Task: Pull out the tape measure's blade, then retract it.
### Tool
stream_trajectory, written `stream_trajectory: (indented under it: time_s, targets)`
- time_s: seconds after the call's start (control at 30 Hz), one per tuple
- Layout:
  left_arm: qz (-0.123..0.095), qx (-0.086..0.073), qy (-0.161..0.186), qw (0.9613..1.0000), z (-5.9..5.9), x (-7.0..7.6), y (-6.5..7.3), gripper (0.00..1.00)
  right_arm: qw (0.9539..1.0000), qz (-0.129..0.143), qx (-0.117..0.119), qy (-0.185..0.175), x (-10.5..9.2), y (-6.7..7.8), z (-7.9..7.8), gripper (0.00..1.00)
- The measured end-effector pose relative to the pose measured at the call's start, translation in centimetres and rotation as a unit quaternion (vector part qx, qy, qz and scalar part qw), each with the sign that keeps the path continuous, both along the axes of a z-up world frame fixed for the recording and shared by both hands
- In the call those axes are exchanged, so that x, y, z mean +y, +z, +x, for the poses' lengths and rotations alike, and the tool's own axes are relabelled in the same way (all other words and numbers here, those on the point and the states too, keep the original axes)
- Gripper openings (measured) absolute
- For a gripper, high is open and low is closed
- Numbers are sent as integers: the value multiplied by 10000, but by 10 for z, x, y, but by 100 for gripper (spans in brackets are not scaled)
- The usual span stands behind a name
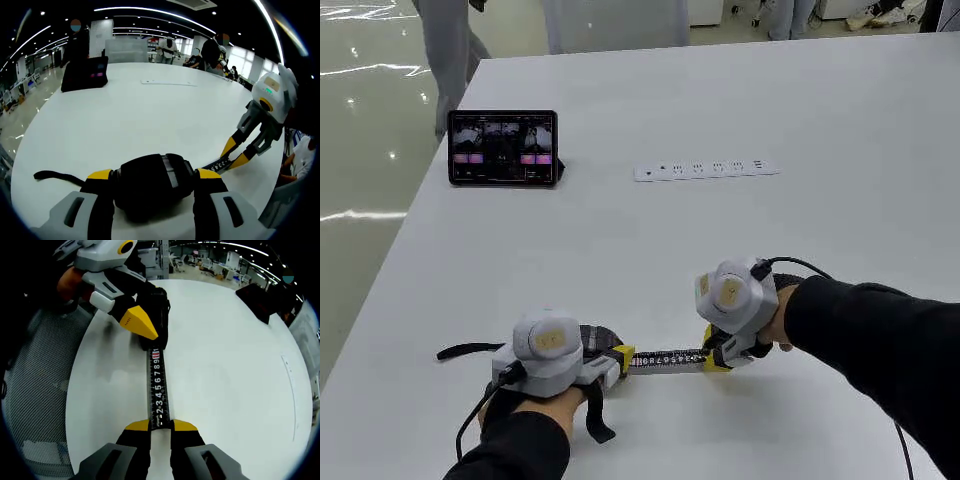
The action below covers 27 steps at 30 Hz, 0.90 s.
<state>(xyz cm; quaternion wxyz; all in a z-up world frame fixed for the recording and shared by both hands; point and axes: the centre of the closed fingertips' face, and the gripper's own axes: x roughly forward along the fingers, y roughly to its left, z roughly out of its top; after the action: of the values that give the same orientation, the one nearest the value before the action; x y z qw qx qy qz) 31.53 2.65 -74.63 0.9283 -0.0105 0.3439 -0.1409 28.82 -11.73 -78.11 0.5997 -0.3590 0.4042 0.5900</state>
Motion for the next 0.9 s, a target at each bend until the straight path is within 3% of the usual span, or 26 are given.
stream_trajectory:
  time_s: [0.9]
  targets:
    - [-8,5,-2,10000,0,0,1,60,10000,41,-46,54,13,0,0,10]
